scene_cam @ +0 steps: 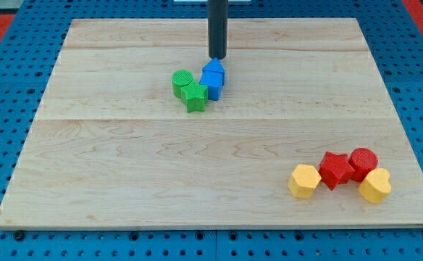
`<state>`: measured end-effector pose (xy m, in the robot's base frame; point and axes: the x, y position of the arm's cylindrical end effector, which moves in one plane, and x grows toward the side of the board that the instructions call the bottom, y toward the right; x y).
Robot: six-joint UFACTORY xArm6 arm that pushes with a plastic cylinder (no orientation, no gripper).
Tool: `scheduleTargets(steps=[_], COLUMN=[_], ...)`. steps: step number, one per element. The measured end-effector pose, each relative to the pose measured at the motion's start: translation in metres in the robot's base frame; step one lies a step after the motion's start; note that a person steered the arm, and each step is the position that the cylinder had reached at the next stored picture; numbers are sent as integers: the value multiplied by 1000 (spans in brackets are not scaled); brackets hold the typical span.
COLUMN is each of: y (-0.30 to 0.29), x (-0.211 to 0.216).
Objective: Separate the blue blocks from each other
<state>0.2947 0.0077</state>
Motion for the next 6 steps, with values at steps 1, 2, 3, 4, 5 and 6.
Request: scheduleTargets(steps=[1, 2, 3, 4, 5, 6], y=[-45, -87, -76, -29, -5, 40], x=[-3, -4, 26, 50, 69, 103])
